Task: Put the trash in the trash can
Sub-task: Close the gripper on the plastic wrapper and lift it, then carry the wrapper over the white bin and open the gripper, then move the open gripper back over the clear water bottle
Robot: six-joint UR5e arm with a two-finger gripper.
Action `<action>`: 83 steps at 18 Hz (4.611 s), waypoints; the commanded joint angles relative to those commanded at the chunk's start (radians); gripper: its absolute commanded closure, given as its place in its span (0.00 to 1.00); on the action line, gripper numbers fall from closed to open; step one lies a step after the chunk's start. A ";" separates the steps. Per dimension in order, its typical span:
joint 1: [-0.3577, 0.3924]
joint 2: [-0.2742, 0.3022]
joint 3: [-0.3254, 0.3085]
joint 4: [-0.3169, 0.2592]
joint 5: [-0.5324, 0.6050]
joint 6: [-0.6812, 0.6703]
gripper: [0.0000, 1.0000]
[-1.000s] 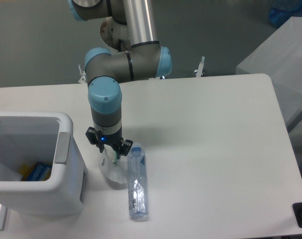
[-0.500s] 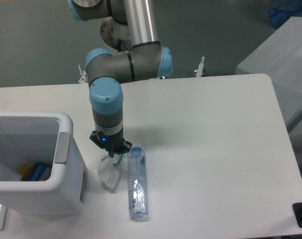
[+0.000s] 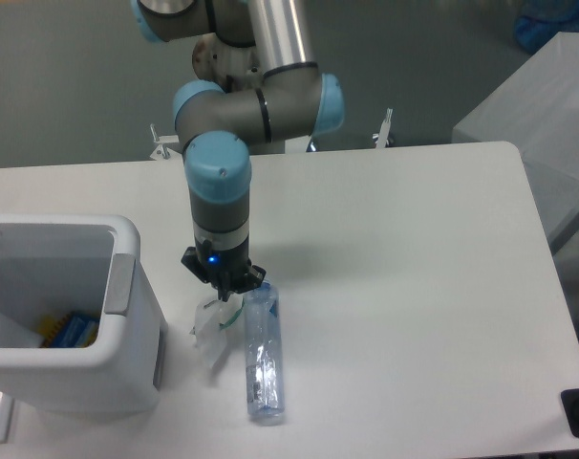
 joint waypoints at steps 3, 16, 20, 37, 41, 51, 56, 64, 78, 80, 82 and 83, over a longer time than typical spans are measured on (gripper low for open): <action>0.052 0.028 0.045 -0.002 -0.052 -0.012 1.00; 0.126 0.080 0.325 -0.003 -0.241 -0.406 1.00; 0.109 0.178 0.302 -0.008 -0.321 -0.426 1.00; -0.149 0.184 0.180 0.029 -0.359 -0.403 1.00; -0.159 0.178 0.163 0.035 -0.359 -0.396 0.87; -0.150 0.167 0.195 0.029 -0.336 -0.380 0.03; -0.049 0.132 0.200 0.031 -0.230 -0.448 0.00; 0.060 -0.038 0.241 0.089 -0.195 -0.453 0.00; 0.068 -0.250 0.261 0.086 -0.063 -0.417 0.00; 0.065 -0.282 0.264 0.087 -0.046 -0.403 0.00; 0.063 -0.311 0.273 0.087 -0.037 -0.407 0.00; 0.062 -0.322 0.273 0.087 -0.036 -0.405 0.00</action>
